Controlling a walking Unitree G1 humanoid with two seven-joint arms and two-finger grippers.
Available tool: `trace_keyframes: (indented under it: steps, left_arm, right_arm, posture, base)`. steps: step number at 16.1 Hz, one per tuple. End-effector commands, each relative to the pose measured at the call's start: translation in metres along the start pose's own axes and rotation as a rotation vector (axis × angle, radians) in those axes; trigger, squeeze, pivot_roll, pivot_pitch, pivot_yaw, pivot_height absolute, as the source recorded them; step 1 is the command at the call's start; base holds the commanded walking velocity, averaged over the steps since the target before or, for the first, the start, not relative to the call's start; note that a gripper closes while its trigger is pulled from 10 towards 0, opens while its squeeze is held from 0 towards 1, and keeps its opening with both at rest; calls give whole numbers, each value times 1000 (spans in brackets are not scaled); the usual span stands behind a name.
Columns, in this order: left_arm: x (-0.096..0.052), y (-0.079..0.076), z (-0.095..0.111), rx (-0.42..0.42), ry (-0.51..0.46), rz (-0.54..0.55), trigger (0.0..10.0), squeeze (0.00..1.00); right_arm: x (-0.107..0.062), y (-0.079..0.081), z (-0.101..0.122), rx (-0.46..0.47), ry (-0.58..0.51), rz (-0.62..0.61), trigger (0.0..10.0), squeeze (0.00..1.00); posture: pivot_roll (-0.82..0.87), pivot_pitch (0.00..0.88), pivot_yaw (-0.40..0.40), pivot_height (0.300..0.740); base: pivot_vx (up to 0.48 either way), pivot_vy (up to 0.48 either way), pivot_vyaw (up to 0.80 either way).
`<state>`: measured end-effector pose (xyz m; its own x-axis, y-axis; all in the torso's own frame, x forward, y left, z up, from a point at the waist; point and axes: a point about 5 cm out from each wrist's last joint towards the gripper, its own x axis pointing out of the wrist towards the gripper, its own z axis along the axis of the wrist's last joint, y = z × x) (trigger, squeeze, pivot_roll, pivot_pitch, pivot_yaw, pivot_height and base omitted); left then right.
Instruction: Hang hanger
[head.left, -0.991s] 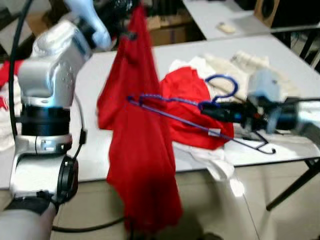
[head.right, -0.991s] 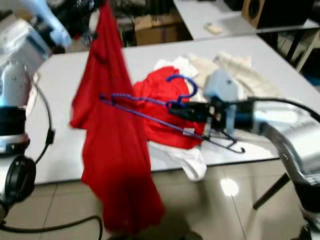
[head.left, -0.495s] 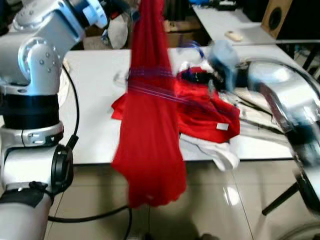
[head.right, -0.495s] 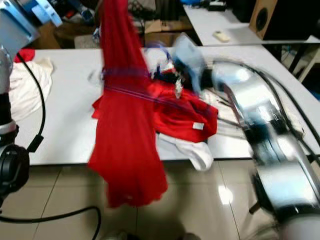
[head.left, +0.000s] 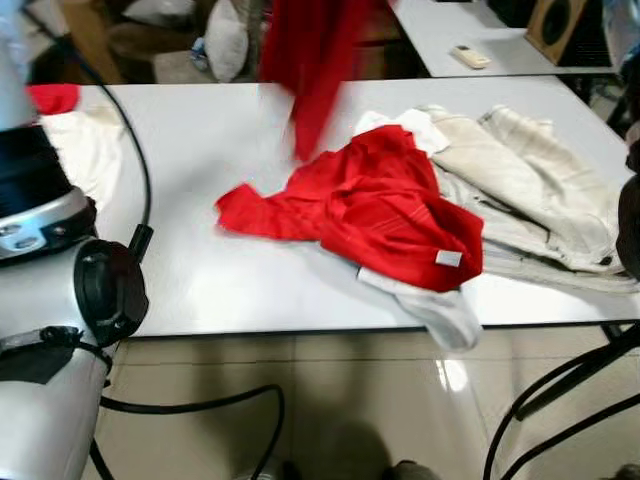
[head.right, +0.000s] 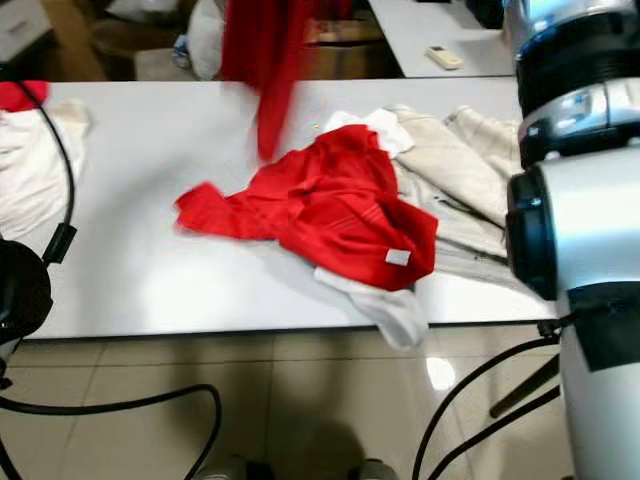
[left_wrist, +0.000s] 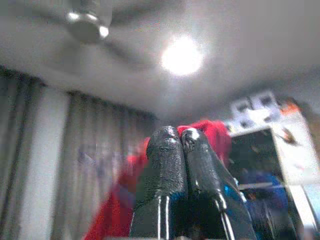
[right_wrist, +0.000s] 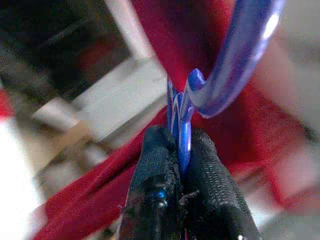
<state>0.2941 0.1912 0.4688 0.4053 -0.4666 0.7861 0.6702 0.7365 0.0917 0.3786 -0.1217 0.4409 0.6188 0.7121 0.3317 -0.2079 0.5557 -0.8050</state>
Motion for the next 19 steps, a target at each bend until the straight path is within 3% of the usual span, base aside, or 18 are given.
trace_keyframes:
  steps: [1, 3, 6, 7, 8, 9, 11, 15, 16, 17, 19]
  left_arm:
    - [-5, 0, 0, 26, 4, 16, 10000, 0]
    - [-18, -1, -25, 43, 107, 43, 10000, 0]
    - [-52, -6, -101, 94, 475, 105, 10000, 0]
    - [-76, -8, -143, 105, 642, 160, 10000, 0]
    - [-91, -6, -166, 115, 713, 222, 10000, 0]
    - [-100, -4, -181, 131, 754, 254, 10000, 0]
    - [-100, -1, -192, 167, 768, 252, 10000, 0]
    - [-75, 14, -194, 223, 711, 291, 10000, 0]
    - [-71, 26, -193, 241, 683, 377, 10000, 0]
    - [-74, 40, -193, 278, 682, 484, 10000, 0]
    - [-89, 54, -198, 297, 718, 572, 10000, 0]
  right_arm:
    - [-5, 47, -39, 22, 122, 190, 10000, 0]
    - [-18, 80, -64, 68, 157, 298, 10000, 0]
    - [-57, 131, -98, 228, 191, 548, 10000, 0]
    - [-83, 158, -111, 304, 194, 647, 10000, 0]
    - [-99, 174, -117, 338, 196, 685, 10000, 0]
    - [-108, 181, -120, 351, 197, 674, 10000, 0]
    - [-114, 178, -120, 364, 193, 638, 10000, 0]
    - [-121, 155, -110, 363, 143, 647, 10000, 0]
    - [-123, 144, -104, 371, 120, 653, 10000, 0]
    - [-127, 129, -96, 375, 104, 706, 10000, 0]
    - [-135, 109, -84, 404, 98, 794, 10000, 0]
  posture:
    - [-48, 0, 43, 740]
    - [-46, 0, 45, 740]
    - [-46, 0, 51, 740]
    - [-45, 0, 60, 740]
    - [-51, 0, 71, 740]
    - [-54, 0, 80, 740]
    - [-61, 0, 94, 740]
    - [-70, 0, 109, 740]
    - [-72, 0, 114, 740]
    - [-73, 0, 116, 740]
    - [-75, 0, 119, 740]
  base:
    - [0, 0, 0]
    - [0, 0, 0]
    - [0, 0, 0]
    - [0, 0, 0]
    - [0, 0, 0]
    - [0, 0, 0]
    - [0, 0, 0]
    - [0, 0, 0]
    - [0, 0, 0]
    - [0, 0, 0]
    - [0, 0, 0]
